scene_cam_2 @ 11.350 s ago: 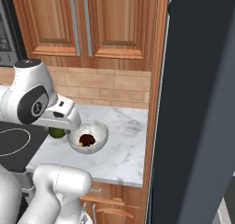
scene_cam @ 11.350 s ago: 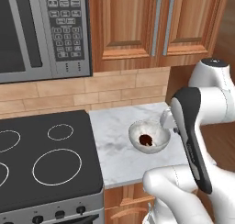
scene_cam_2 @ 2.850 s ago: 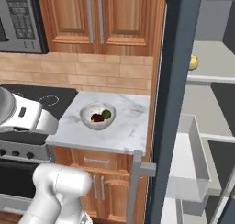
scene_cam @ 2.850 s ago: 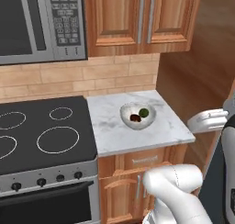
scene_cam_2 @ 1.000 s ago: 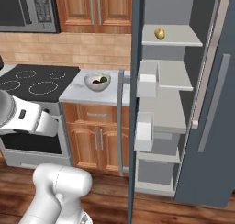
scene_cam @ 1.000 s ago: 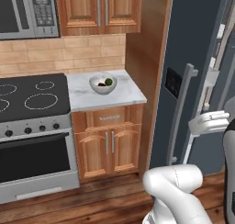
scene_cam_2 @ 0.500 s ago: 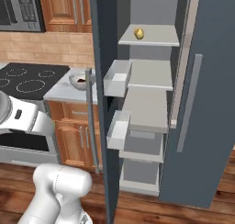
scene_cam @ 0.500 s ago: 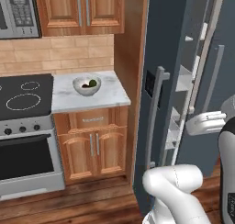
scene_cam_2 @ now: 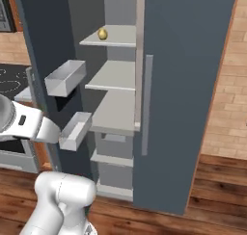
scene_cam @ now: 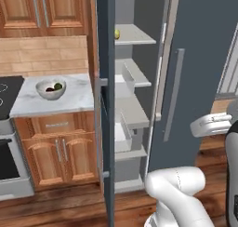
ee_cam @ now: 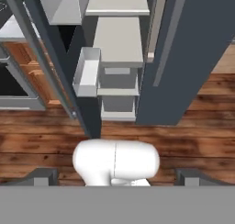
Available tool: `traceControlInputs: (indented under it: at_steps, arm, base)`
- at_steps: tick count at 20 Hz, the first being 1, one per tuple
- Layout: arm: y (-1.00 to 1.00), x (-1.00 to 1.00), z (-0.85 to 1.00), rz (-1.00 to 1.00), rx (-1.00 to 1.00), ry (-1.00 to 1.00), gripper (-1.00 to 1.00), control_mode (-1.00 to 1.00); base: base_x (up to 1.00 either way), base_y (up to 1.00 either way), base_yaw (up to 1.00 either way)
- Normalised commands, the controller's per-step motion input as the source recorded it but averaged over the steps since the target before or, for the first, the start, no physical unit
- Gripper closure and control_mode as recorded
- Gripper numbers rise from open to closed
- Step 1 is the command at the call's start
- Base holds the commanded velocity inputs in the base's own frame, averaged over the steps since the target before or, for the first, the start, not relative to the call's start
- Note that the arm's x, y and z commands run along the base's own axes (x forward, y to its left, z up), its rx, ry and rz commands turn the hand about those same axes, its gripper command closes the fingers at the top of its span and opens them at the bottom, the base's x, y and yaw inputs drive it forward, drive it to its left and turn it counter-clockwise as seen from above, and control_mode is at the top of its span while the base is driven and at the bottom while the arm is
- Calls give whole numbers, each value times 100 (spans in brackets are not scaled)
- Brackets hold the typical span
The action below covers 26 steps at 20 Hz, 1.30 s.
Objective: Take the potato, steak, and lime from the freezer and place them in the bowl on the counter.
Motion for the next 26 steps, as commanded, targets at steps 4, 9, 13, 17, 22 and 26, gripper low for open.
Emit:
traceControlInputs:
  at_steps: [4,9,13,17,22,26]
  arm:
    - [0,0,0,0,0,0,-100,100]
    - [0,0,0,0,0,0,-100,100]
    - [0,0,0,0,0,0,-100,100]
    - [0,0,0,0,0,0,-100,100]
    - [0,0,0,0,0,0,-100,100]
    - [0,0,0,0,0,0,-100,100]
  base:
    - [41,-66,1]
    - [56,-58,0]
    - [65,-29,0]
    - [63,-2,0]
    - [60,0,0]
    - [45,6,0]
